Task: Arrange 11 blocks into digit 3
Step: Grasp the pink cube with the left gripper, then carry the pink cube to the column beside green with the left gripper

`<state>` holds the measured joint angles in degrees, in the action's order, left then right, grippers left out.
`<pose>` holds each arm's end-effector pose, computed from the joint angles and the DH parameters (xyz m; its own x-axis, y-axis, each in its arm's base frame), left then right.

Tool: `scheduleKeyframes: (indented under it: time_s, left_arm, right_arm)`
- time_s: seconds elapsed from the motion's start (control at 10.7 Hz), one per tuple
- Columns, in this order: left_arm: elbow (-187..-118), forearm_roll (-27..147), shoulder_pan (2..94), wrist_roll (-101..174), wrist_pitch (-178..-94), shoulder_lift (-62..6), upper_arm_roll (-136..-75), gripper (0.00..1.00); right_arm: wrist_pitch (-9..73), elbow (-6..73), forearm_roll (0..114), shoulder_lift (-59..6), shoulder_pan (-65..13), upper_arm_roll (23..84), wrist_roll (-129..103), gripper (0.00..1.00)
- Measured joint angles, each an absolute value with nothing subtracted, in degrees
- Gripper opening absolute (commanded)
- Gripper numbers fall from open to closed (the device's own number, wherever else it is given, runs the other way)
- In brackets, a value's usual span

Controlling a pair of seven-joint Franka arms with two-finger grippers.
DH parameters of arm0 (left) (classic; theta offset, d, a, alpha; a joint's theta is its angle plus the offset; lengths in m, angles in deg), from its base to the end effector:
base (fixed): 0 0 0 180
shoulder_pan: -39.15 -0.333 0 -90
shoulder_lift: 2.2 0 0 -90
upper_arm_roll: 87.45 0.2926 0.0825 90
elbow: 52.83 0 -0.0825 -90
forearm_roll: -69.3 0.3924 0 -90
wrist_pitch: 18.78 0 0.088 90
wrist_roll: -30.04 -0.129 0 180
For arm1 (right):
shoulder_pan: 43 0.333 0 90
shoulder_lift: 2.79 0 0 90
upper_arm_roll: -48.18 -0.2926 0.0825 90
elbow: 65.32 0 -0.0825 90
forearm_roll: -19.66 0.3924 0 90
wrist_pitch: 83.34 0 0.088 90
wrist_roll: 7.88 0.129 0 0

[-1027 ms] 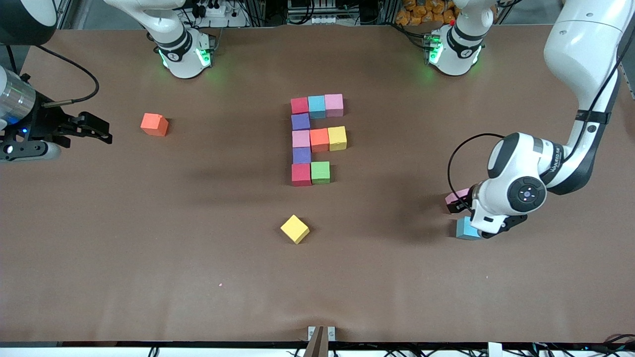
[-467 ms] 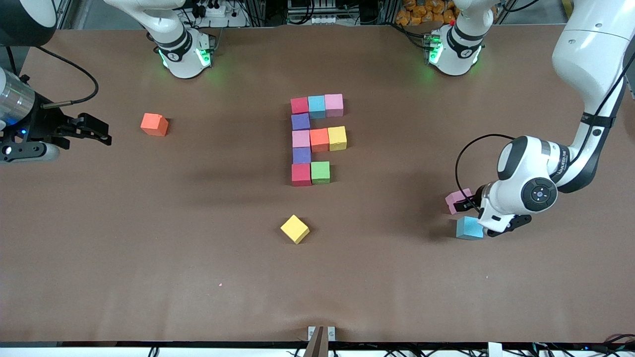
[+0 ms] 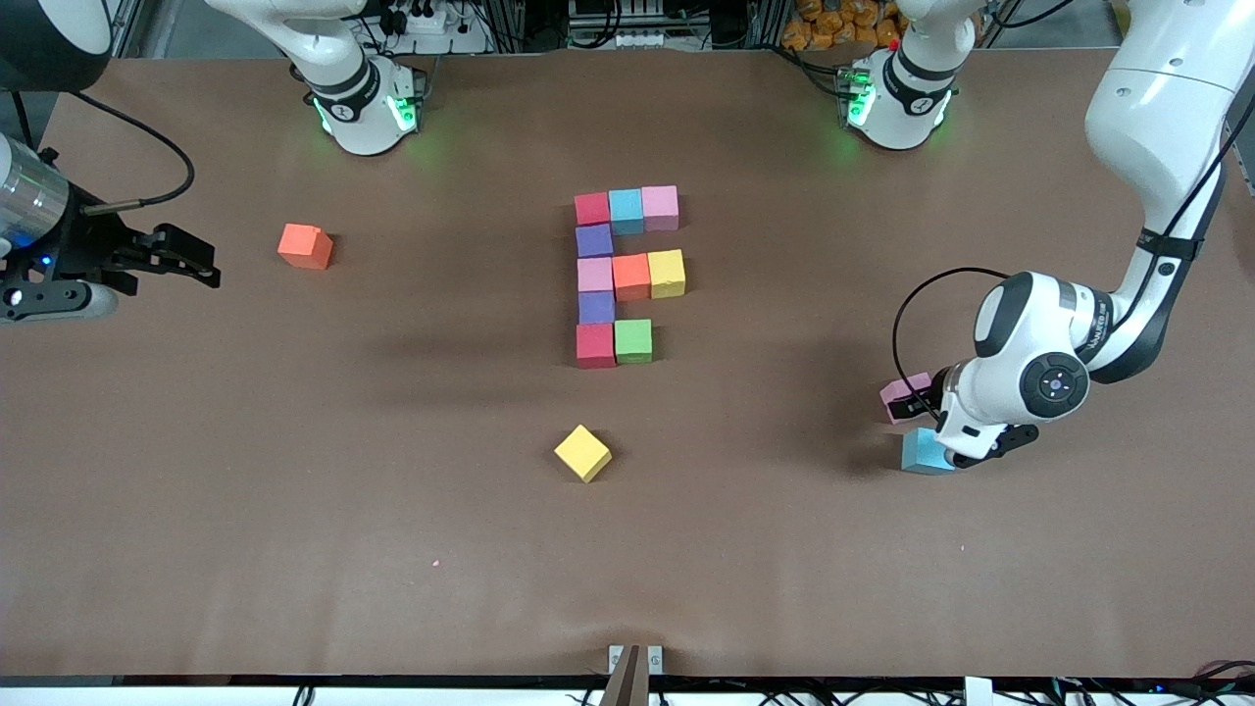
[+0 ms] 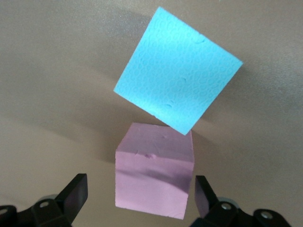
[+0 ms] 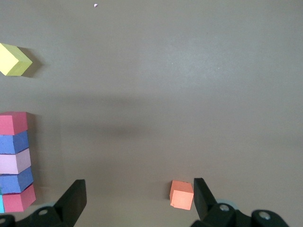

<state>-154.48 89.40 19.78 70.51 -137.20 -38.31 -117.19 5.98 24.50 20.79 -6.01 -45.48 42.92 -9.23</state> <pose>0.6142 -0.0800 0.1776 0.9106 0.3623 -0.1989 0.3443 -0.9312 -0.1196 0.5737 0.0292 0.5478 0.9953 0.0723 -0.0640 0.0708 -0.9971 -0.0264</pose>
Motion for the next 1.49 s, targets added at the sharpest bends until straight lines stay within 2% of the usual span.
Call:
scheduleKeyframes:
  time_s: [0.37,0.56,0.65,0.75,0.93,1.49]
  left_arm:
    - [-154.9,89.4,19.5,70.5,-139.0,-40.2,-117.2,1.00]
    - [-154.9,89.4,19.5,70.5,-139.6,-41.0,-117.2,0.60]
    - [-154.9,89.4,19.5,70.5,-139.8,-41.3,-117.2,0.44]
    - [-154.9,89.4,19.5,70.5,-140.0,-41.4,-117.2,0.34]
    - [-154.8,89.4,19.6,71.4,-140.1,-41.4,-117.4,0.26]
    - [-153.8,86.4,23.5,98.0,-140.2,-41.3,-123.4,0.25]
  right_arm:
    - [6.0,24.5,20.8,-6.0,-45.5,42.9,-9.2,1.00]
    - [6.1,24.5,20.8,-6.0,-45.5,43.0,-9.2,1.00]
    - [6.1,24.5,20.8,-6.0,-45.5,43.0,-9.2,1.00]
    - [6.1,24.5,20.8,-6.0,-45.5,43.0,-9.2,1.00]
    - [6.2,24.5,20.8,-6.0,-45.5,43.0,-9.2,1.00]
    - [6.6,24.3,20.8,-5.7,-45.6,43.0,-9.2,1.00]
